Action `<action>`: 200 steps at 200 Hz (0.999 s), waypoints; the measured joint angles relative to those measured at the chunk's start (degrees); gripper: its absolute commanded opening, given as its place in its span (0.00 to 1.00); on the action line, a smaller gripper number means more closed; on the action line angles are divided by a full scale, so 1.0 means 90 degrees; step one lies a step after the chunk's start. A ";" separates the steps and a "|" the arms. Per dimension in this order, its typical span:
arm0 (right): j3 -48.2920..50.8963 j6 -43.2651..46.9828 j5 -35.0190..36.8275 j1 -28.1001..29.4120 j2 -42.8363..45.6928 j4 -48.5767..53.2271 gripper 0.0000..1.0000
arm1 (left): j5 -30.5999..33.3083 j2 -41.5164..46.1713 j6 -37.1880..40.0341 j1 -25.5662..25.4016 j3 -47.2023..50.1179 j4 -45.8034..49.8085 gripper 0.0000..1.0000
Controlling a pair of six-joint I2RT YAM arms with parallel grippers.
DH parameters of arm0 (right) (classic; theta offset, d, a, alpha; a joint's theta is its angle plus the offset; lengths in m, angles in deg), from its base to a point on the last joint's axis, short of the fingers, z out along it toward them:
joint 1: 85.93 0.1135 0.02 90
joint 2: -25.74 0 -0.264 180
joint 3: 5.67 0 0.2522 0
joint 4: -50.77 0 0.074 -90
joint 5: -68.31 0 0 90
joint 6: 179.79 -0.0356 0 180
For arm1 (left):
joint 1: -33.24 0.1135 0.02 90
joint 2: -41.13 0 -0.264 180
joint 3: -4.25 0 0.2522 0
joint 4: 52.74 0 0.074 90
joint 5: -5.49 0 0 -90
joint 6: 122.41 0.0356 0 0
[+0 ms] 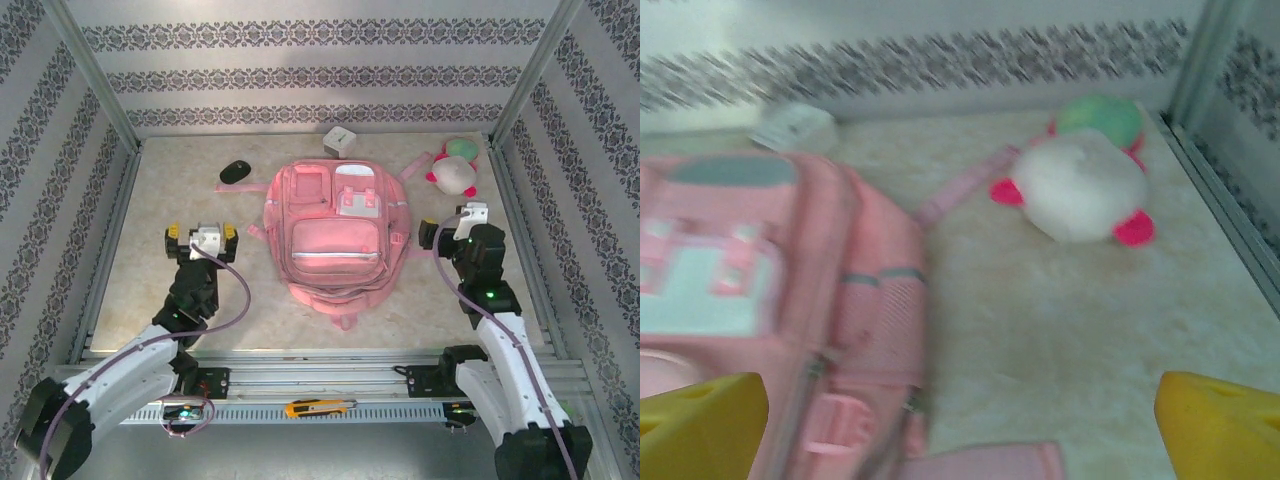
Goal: Pack the student bag
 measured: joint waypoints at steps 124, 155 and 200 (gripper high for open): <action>0.1761 0.0784 -0.0848 -0.0469 -0.2929 -0.4692 0.98 | -0.1739 -0.5156 -0.0546 0.1676 0.0102 -0.3823 0.99; 0.0901 0.0792 -0.0967 -0.0510 -0.3604 -0.4435 0.98 | -0.2285 -0.5231 -0.1047 0.2419 -0.0070 -0.3830 0.99; 0.0442 0.0891 -0.1331 -0.0532 -0.3738 -0.4250 0.98 | -0.2608 -0.5217 -0.1428 0.2506 -0.0590 -0.3247 0.99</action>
